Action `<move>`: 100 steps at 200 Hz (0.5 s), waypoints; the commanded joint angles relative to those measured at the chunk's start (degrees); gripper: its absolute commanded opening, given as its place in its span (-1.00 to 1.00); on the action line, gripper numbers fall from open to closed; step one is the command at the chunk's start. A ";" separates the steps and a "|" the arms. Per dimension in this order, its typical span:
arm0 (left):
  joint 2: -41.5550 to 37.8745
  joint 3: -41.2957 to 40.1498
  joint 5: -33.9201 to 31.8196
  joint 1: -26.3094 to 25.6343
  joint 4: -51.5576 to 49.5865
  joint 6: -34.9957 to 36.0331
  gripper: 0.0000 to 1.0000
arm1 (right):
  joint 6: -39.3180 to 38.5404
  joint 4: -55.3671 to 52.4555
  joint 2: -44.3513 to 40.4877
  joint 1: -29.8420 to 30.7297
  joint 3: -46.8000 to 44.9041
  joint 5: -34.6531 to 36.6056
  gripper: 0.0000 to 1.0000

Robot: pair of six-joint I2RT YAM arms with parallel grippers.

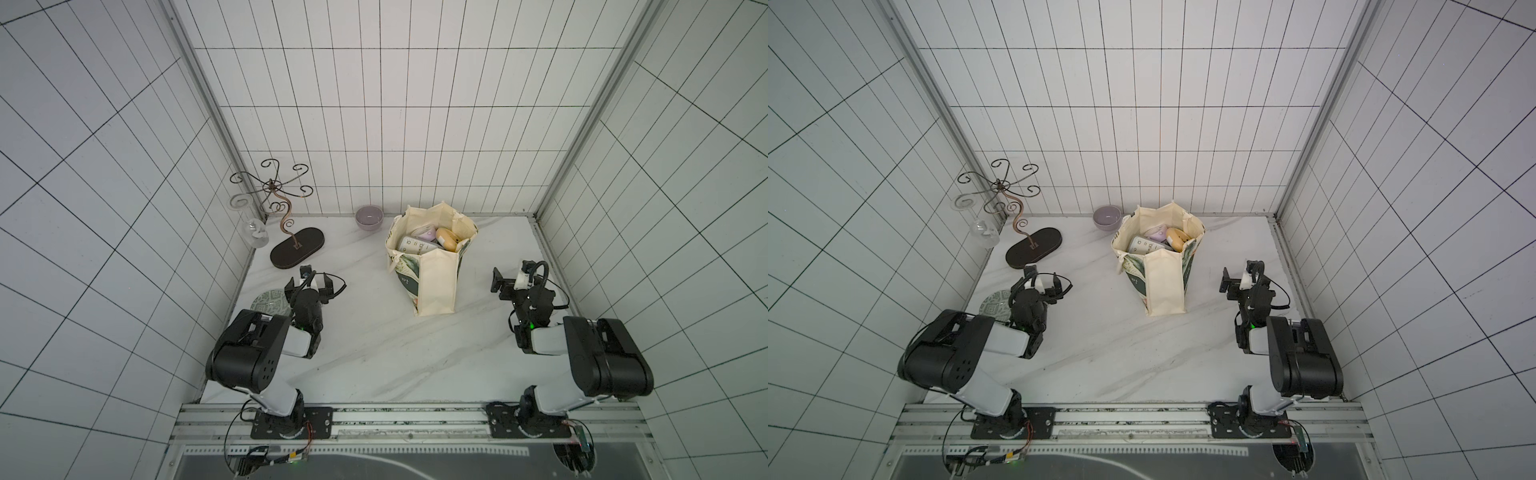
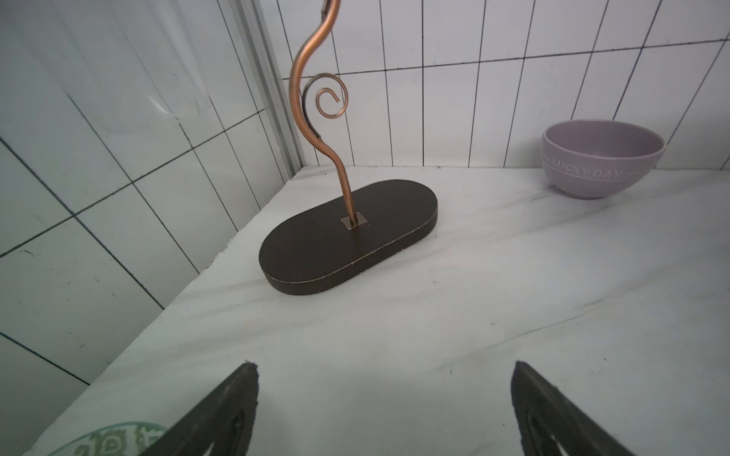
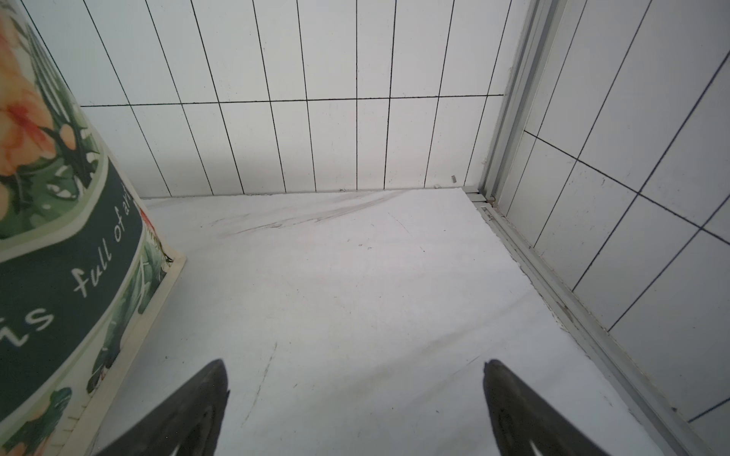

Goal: Put the alarm clock into the canvas bag
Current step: Reset both arms

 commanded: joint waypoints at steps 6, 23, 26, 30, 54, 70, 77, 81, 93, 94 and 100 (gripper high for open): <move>-2.37 3.39 4.19 1.30 -3.27 0.19 0.95 | -0.87 2.44 0.39 0.57 -2.13 0.96 0.99; -2.01 3.16 4.52 1.59 -2.15 0.31 0.95 | -0.87 2.33 0.39 0.57 -2.07 0.96 0.99; -1.99 3.01 4.54 1.53 -2.10 0.37 0.95 | -0.91 2.38 0.39 0.57 -2.06 0.89 0.99; -2.04 3.09 4.54 1.52 -2.11 0.32 0.95 | -0.87 2.40 0.43 0.58 -2.05 0.87 0.99; -2.01 3.19 4.78 1.68 -2.13 0.24 0.95 | -0.78 2.32 0.41 0.48 -1.97 0.78 0.99; -1.95 3.24 4.77 1.77 -2.29 0.24 0.95 | -0.74 2.30 0.48 0.48 -1.97 0.70 0.99; -1.89 3.17 4.81 1.71 -2.29 0.24 0.95 | -0.78 2.30 0.35 0.48 -1.97 0.69 0.99; -1.95 3.24 4.81 1.76 -2.28 0.24 0.95 | -0.78 2.28 0.39 0.48 -1.97 0.69 0.99; -1.91 3.24 4.80 1.73 -2.21 0.24 0.95 | -0.78 2.30 0.42 0.50 -1.97 0.69 0.99; -1.88 3.24 4.81 1.75 -2.21 0.28 0.95 | -0.78 2.30 0.41 0.49 -1.97 0.69 0.99; -1.99 3.24 4.80 1.74 -2.29 0.24 0.95 | -0.78 2.27 0.41 0.48 -1.92 0.69 0.99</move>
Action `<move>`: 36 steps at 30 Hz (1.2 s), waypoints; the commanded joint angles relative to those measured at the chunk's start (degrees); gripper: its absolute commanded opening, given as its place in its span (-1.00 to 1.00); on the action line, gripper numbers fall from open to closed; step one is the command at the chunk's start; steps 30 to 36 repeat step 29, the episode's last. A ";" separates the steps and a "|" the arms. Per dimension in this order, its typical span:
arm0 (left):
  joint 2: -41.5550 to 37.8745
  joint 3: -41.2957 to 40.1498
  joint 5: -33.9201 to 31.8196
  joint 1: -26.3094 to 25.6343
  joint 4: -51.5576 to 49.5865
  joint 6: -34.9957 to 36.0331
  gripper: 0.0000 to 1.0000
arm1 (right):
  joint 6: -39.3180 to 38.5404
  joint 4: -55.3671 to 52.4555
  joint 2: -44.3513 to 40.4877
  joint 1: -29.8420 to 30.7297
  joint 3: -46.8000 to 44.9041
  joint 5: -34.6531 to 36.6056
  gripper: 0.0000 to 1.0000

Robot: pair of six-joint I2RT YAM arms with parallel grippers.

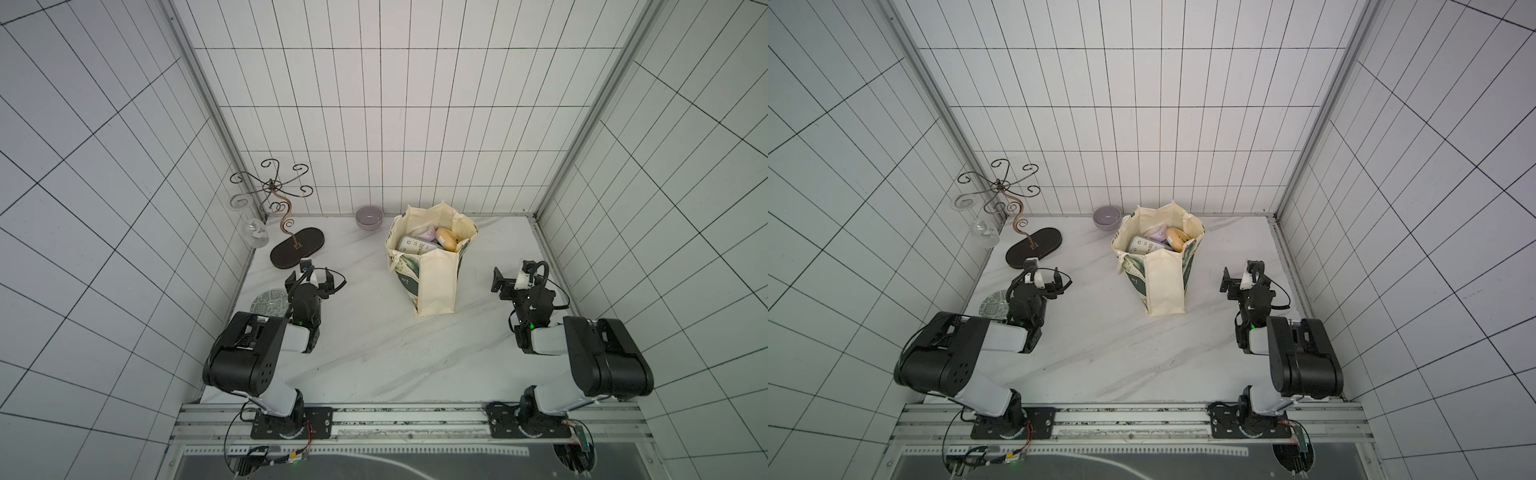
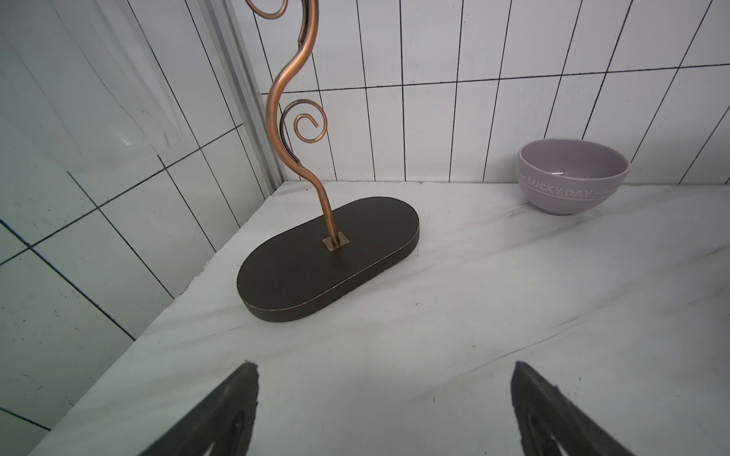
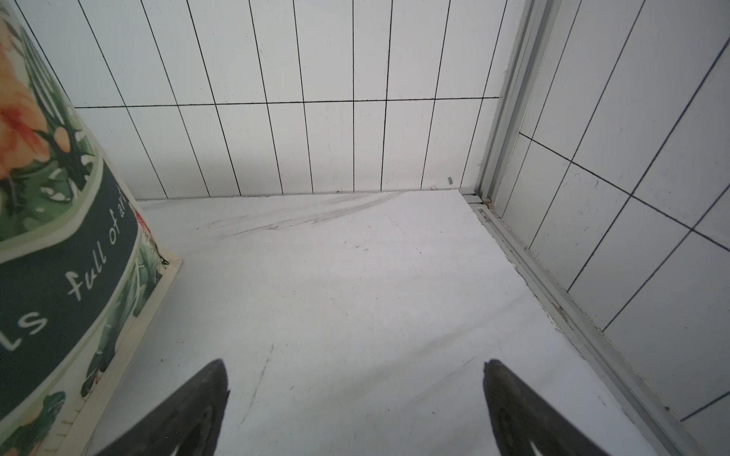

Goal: Put the alarm clock into the canvas bag
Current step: Reset both arms

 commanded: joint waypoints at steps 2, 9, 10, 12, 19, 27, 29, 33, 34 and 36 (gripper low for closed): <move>-0.56 0.55 0.72 0.20 0.31 0.28 0.95 | -0.70 2.18 0.41 0.48 -1.97 0.52 0.99; -0.55 0.60 0.82 0.18 0.39 0.31 0.95 | -0.65 2.07 0.45 0.44 -1.88 0.35 0.99; -0.61 0.64 0.82 0.18 0.30 0.26 0.95 | -0.65 2.21 0.48 0.45 -1.96 0.33 0.99; -0.46 0.77 1.15 0.31 0.11 0.26 0.95 | -0.65 2.08 0.43 0.41 -1.88 0.26 0.99; -0.54 0.77 1.62 0.53 -0.02 0.17 0.95 | -0.65 2.13 0.47 0.39 -1.87 0.26 0.99; -0.49 1.08 2.23 0.78 -0.38 0.11 0.95 | -0.65 2.14 0.47 0.39 -1.88 0.26 0.99; -0.54 0.96 2.32 0.79 -0.25 0.11 0.95 | -0.65 2.14 0.47 0.40 -1.88 0.26 0.99; -0.54 0.96 2.32 0.79 -0.25 0.11 0.95 | -0.65 2.14 0.47 0.40 -1.88 0.26 0.99; -0.54 0.96 2.32 0.79 -0.25 0.11 0.95 | -0.65 2.14 0.47 0.40 -1.88 0.26 0.99; -0.54 0.96 2.32 0.79 -0.25 0.11 0.95 | -0.65 2.14 0.47 0.40 -1.88 0.26 0.99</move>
